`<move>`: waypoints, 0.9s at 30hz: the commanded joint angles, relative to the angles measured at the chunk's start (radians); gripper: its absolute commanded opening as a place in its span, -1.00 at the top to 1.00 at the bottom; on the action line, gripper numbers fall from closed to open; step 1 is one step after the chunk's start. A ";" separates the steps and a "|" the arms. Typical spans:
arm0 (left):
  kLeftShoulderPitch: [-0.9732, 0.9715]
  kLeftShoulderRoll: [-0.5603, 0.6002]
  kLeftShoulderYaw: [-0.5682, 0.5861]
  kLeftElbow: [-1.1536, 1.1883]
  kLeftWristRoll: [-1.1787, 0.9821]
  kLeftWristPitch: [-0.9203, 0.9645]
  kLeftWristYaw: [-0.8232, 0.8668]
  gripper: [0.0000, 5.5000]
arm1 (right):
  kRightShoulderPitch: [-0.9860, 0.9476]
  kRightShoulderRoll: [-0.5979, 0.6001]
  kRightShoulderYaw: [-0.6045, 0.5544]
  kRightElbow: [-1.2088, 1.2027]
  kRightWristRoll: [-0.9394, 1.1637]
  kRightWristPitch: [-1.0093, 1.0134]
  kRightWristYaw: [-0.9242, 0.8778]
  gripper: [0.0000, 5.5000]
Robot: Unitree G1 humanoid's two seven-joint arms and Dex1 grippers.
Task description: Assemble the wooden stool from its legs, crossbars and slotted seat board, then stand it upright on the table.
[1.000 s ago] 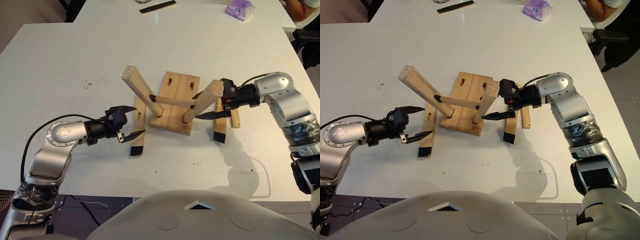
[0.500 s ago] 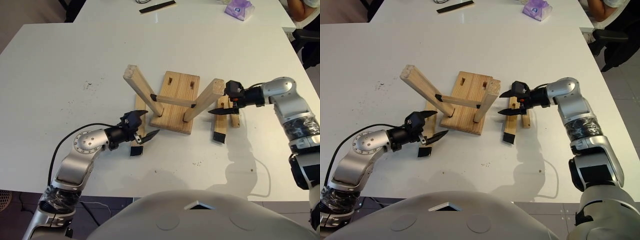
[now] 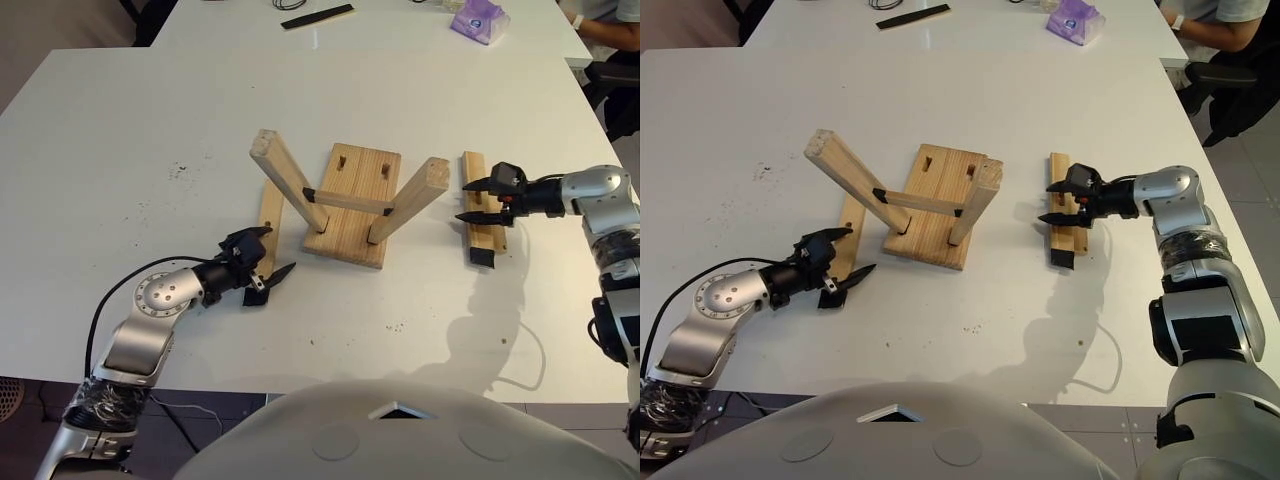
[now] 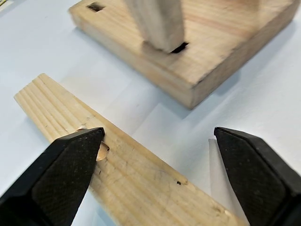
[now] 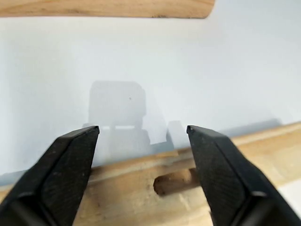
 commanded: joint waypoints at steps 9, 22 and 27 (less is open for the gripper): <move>-0.064 0.034 0.001 -0.171 -0.061 0.160 -0.038 -0.58 | -0.108 0.249 -0.146 -0.212 0.154 0.228 -0.041 -0.25; -0.137 -0.026 -0.198 -0.263 -0.109 0.271 -0.081 -0.58 | -0.263 0.415 -0.046 0.181 -0.146 -0.038 -0.463 -0.25; -0.229 -0.072 -0.231 -0.113 -0.041 0.250 -0.045 -0.58 | -0.243 0.358 0.050 0.205 -0.257 -0.148 -0.320 -0.25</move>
